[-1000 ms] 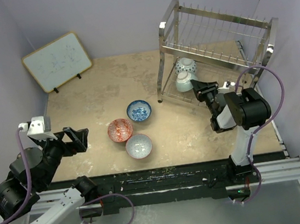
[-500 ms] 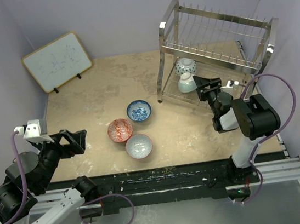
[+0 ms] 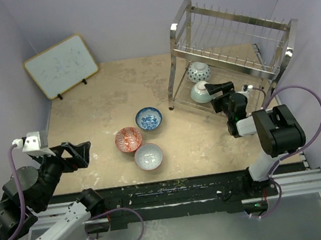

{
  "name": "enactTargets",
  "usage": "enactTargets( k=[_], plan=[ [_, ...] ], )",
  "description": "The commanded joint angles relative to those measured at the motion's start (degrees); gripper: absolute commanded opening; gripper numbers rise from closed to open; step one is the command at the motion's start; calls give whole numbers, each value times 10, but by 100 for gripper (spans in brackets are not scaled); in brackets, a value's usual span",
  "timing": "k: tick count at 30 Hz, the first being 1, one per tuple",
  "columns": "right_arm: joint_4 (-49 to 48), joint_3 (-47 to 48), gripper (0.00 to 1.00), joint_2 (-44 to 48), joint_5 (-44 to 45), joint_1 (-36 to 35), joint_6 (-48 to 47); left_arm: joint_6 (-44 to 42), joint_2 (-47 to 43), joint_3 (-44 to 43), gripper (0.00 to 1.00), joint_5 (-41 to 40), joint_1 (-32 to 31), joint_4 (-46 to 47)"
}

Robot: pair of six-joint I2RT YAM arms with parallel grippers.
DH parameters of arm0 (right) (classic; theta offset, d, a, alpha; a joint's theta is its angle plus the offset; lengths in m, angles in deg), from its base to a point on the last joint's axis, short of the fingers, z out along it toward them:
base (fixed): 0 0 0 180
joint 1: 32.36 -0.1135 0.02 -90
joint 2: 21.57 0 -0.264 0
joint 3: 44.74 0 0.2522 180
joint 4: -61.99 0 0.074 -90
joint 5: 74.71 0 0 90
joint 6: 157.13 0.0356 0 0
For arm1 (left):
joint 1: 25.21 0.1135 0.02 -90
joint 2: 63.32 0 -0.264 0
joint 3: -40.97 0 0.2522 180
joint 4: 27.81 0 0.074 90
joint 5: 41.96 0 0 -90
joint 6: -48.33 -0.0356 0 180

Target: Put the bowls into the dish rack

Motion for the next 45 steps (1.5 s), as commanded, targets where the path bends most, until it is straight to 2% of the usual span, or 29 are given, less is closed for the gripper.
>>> enactTargets(
  k=[1,6,12,18,27,34,38,45],
  plan=[
    [104,39,93,37,16,4,-25,-3,-4,-7,99,-4,-2,6],
    [236,87,99,58,28,4,-68,-2,-6,-6,99,-3,-2,6],
    [434,181,99,65,71,4,-161,-3,-7,-5,99,-4,-2,7],
    [514,220,99,57,88,4,-213,-2,-9,0,99,-2,-2,13],
    [524,206,99,94,113,3,-269,-2,-7,2,99,0,-2,16],
    [509,175,99,187,78,-6,-321,-1,-5,8,99,0,-2,23],
    [501,170,99,208,34,-7,-350,-1,-3,12,99,2,-2,27],
    [436,167,99,179,-82,-14,-370,-1,1,22,99,2,-2,37]
  ],
)
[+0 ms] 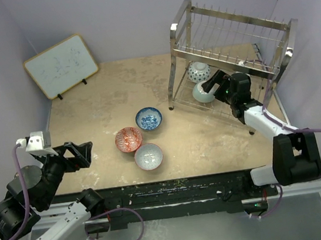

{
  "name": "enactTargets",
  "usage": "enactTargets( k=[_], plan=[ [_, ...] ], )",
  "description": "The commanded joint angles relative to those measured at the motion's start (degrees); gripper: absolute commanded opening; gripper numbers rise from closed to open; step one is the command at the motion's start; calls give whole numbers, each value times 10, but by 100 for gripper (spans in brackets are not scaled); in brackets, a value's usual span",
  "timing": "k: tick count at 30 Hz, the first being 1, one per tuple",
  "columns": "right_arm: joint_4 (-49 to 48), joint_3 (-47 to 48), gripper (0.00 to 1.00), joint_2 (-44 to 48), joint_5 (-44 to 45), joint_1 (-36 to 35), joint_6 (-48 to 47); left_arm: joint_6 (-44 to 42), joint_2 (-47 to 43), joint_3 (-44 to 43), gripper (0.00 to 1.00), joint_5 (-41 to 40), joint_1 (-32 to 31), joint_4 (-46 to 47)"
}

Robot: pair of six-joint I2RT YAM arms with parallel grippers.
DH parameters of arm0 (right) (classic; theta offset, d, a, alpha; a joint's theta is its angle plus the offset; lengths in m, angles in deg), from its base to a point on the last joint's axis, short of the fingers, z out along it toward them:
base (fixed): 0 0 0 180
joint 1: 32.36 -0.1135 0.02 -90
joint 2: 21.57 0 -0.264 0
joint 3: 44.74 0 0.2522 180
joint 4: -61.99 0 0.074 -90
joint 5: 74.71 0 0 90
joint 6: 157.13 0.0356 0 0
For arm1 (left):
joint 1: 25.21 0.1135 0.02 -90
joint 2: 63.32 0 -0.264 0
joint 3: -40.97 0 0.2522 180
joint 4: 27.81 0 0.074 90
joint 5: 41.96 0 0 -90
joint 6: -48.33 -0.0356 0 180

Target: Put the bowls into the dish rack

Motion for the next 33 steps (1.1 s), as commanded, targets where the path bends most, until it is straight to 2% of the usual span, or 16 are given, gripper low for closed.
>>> enactTargets(
  k=[1,10,13,17,20,29,33],
  plan=[
    [-72,-5,99,-18,-97,-7,-31,-1,9,6,99,1,-2,31],
    [-135,-15,94,-38,-140,-18,-40,-1,18,9,99,-1,-2,34],
    [-145,-7,86,-55,-144,-21,-45,0,19,12,99,-1,-2,37],
    [-154,6,70,-78,-147,-25,-50,1,20,14,99,-3,-2,38],
    [-171,10,65,-93,-160,-29,-48,1,19,15,99,-5,-2,39],
    [-260,20,64,-137,-168,-57,-36,1,22,16,99,-5,-2,39],
    [-269,42,64,-165,-130,-65,-34,1,24,16,99,-2,-2,38]
  ],
)
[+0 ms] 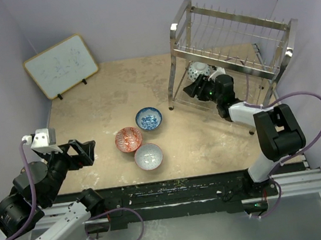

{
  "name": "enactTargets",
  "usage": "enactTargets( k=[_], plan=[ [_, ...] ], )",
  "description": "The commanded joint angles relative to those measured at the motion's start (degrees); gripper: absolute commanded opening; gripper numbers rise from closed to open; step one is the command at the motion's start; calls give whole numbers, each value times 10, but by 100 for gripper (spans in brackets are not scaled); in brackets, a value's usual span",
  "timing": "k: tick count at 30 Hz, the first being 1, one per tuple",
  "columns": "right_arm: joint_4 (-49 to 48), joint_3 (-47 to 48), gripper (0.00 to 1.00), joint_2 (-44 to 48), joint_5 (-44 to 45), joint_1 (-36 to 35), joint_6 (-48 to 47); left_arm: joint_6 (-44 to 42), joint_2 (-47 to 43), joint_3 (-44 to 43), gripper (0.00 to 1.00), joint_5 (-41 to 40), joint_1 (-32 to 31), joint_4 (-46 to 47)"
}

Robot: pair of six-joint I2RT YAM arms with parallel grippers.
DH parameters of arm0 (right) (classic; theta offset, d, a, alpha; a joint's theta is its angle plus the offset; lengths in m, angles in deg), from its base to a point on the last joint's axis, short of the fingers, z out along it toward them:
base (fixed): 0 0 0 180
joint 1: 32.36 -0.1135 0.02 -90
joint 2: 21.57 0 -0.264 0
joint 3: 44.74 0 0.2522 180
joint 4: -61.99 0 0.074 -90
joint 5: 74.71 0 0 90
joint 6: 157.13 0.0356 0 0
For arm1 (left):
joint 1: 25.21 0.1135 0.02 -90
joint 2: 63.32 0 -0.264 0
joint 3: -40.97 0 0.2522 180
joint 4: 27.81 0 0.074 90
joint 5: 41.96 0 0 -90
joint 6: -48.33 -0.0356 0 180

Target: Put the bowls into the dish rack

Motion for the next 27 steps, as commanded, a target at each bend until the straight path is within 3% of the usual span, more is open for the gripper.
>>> enactTargets(
  k=[1,15,27],
  plan=[
    [-44,45,64,-21,47,-8,-1,2,12,-1,99,-2,-2,27],
    [15,28,66,5,214,-8,-57,4,-1,-3,99,-3,-2,23],
    [135,90,69,-8,415,-3,-103,3,-25,-3,99,-2,-2,25]
  ],
)
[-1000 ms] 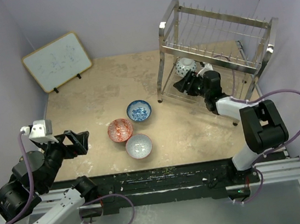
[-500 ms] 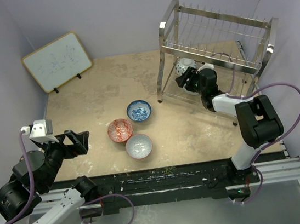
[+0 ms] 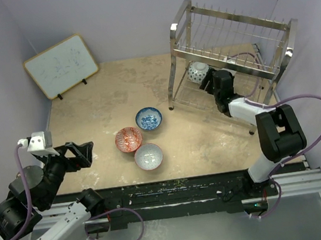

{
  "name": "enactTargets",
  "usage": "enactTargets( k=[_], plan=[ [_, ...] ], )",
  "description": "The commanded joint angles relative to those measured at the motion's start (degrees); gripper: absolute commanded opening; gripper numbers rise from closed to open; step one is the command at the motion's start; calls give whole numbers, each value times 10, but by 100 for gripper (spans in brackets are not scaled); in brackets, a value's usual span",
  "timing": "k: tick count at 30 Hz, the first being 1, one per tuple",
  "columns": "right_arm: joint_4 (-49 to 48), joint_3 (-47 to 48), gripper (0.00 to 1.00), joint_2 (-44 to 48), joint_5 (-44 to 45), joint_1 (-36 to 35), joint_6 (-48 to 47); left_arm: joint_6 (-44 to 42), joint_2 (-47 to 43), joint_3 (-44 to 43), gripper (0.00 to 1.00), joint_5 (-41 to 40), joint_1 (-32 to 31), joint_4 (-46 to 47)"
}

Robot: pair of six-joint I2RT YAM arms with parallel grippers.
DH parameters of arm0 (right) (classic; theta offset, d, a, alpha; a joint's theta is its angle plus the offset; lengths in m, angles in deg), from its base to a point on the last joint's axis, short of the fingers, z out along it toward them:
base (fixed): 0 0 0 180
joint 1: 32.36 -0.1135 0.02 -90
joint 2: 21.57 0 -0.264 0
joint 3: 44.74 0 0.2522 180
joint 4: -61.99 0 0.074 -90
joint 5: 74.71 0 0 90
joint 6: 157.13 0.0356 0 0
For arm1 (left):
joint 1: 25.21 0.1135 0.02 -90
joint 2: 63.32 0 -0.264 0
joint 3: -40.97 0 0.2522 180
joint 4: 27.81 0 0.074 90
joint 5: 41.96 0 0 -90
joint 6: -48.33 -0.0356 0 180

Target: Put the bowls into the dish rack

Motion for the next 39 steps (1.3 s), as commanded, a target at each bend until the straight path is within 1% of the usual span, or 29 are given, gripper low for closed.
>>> enactTargets(
  k=[1,8,9,11,14,16,17,22,25,27,31,34,39],
  plan=[
    [38,43,69,-9,105,6,-34,2,-12,-4,99,-2,-2,24],
    [66,73,72,-35,165,16,-60,-1,-11,-13,99,-5,-2,17],
    [84,95,73,-40,169,17,-56,-2,-12,-14,99,-5,-2,17],
    [90,103,73,-41,148,18,-56,-2,-12,-14,99,-5,-2,17],
    [43,84,72,-24,77,18,-75,-2,-8,-15,99,-6,-2,16],
    [16,51,72,-12,28,18,-92,-2,-7,-15,99,-6,-2,15],
    [15,48,72,-8,12,17,-91,-1,-7,-15,99,-6,-2,15],
    [72,37,71,9,-3,17,-46,3,-7,-13,99,-7,-2,15],
    [73,18,71,20,4,17,-34,3,-6,-9,99,-4,-2,18],
    [85,19,72,12,15,18,-22,4,-2,-8,99,-1,-2,19],
    [129,65,73,-28,48,18,-37,6,-1,-8,99,3,-2,19],
    [137,98,73,-56,71,18,-44,10,-4,-4,99,2,-2,20],
    [169,137,73,-80,113,21,-32,13,-5,-4,99,6,-2,20]
  ],
)
